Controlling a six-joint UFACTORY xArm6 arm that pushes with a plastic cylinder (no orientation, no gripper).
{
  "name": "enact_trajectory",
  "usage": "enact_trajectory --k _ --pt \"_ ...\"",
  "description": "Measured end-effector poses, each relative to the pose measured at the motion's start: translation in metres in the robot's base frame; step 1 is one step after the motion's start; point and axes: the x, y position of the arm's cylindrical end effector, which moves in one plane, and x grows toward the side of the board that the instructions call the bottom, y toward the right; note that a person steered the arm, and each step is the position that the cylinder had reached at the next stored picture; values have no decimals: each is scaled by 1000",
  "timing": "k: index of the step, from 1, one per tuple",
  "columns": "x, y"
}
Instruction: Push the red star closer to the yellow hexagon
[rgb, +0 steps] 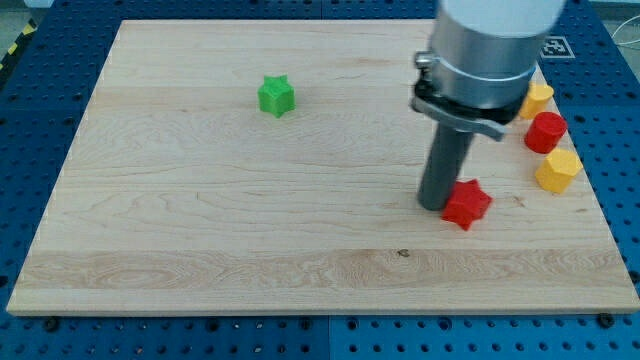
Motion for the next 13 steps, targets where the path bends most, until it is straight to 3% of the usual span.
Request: enact_trajectory --k 1,5,7,10,13 --pt "6 27" --pt "54 39" --pt "37 86" --pt "0 47" --pt "14 107"
